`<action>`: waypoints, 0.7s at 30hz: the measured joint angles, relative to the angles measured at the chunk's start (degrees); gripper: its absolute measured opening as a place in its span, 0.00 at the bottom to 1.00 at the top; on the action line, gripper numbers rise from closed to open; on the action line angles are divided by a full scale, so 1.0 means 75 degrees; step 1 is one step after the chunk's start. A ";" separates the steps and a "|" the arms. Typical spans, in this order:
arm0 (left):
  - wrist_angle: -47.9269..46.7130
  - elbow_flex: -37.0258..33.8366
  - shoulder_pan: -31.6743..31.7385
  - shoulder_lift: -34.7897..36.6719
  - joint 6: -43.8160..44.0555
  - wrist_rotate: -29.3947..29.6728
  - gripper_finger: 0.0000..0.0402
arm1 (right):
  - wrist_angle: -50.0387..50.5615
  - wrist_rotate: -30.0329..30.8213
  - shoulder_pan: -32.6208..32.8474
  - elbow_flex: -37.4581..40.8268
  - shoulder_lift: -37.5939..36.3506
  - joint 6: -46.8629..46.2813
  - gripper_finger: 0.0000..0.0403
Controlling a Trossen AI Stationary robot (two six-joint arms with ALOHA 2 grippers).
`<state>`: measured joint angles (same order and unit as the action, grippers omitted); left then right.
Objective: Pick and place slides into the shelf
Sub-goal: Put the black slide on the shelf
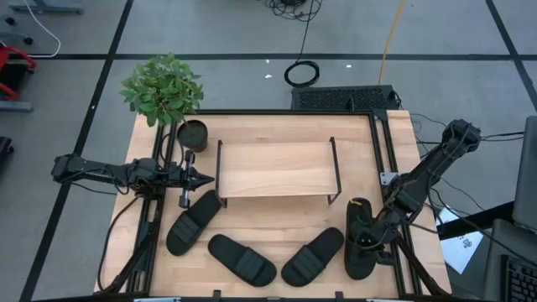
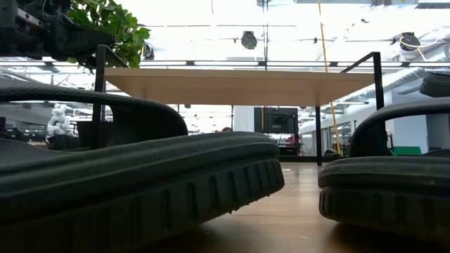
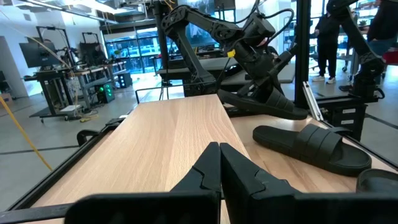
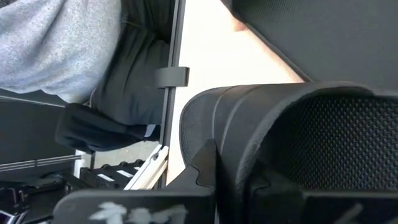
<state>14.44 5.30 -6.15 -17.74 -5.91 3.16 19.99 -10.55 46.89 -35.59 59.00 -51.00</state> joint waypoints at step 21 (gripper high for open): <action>0.0018 0.0000 0.0003 0.0000 -0.0029 0.0000 0.02 | -0.0230 0.0470 0.0000 -0.0362 0.0044 0.1043 0.01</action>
<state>14.57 5.30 -6.13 -17.74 -6.13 3.16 18.26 -7.02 46.89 -38.31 59.33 -43.18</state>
